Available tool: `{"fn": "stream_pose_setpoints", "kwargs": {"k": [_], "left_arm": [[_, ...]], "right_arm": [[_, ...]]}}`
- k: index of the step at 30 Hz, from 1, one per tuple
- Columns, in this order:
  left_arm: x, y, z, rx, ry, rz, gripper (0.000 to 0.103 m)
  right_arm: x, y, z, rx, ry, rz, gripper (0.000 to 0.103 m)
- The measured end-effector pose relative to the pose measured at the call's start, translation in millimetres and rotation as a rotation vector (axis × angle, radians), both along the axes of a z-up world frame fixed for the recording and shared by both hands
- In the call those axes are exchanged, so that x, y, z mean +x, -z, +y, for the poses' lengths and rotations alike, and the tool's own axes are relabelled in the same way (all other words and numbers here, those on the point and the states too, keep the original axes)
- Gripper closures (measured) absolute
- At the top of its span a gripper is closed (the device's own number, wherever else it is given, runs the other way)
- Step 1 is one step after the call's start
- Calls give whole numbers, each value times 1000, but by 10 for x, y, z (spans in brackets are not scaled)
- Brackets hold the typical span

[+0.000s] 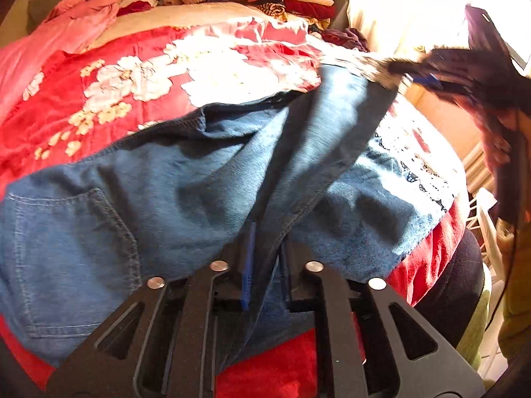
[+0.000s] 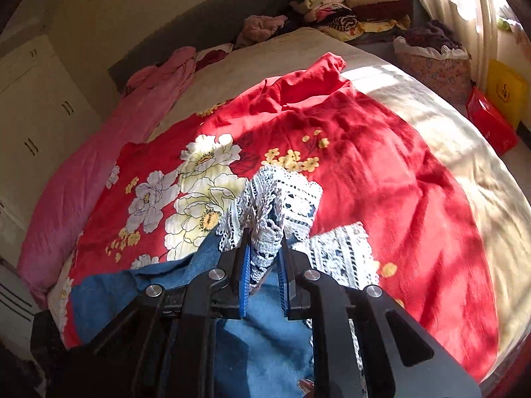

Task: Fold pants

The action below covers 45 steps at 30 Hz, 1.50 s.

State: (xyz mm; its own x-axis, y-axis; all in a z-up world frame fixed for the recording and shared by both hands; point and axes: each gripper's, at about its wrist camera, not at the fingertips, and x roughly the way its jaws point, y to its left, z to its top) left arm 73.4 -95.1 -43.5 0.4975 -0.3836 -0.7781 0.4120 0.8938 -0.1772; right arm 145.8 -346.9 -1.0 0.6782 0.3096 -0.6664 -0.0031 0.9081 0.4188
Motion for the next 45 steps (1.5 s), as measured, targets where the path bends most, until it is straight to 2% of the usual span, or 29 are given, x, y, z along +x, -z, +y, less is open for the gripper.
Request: {"fn": "stream_pose_setpoints", "kwargs": {"k": [4, 8, 12, 16, 19, 22, 27, 28, 30, 31, 32, 34, 36, 39, 42, 45], "left_arm": [[-65, -95, 53, 15, 21, -41, 100], [-76, -62, -8, 53, 47, -51, 100], [-141, 22, -73, 78, 65, -44, 100], [-200, 1, -93, 105, 75, -58, 101], [-252, -23, -92, 119, 86, -62, 102], [-304, -15, -103, 129, 109, -58, 102], [-344, 187, -217, 174, 164, -18, 101], [-351, 214, -234, 184, 167, -15, 101], [-358, 221, -241, 194, 165, -24, 101], [-353, 209, -232, 191, 165, -23, 101], [-346, 199, -220, 184, 163, -22, 101], [-342, 202, -207, 175, 160, -16, 101], [-343, 208, -210, 177, 159, -17, 101], [-358, 203, -220, 181, 160, -20, 101], [-379, 196, -204, 182, 165, -14, 100], [-404, 196, -153, 175, 160, -5, 98]], "right_arm": [[-515, 148, -242, 47, 53, 19, 90], [-861, 399, -319, 68, 74, 79, 90], [-1034, 536, -365, 78, 81, 103, 89], [-1085, 536, -417, 83, 85, 105, 88], [-1131, 465, -386, 50, 62, 86, 93], [-1186, 434, -389, 17, 55, 83, 93], [-1162, 625, -405, -70, 67, 143, 93], [-1179, 623, -409, -69, 71, 138, 92], [-1238, 531, -405, -100, 90, 116, 84], [-1286, 441, -394, -140, 104, 83, 80], [-1332, 339, -370, -190, 106, 46, 80], [-1395, 190, -298, -254, 83, -7, 80], [-1412, 116, -162, -249, 24, -40, 80], [-1343, 197, 187, -237, -107, -35, 80], [-1169, 437, 492, -245, -202, 43, 80], [-1037, 724, 531, -333, -179, 148, 80]]}}
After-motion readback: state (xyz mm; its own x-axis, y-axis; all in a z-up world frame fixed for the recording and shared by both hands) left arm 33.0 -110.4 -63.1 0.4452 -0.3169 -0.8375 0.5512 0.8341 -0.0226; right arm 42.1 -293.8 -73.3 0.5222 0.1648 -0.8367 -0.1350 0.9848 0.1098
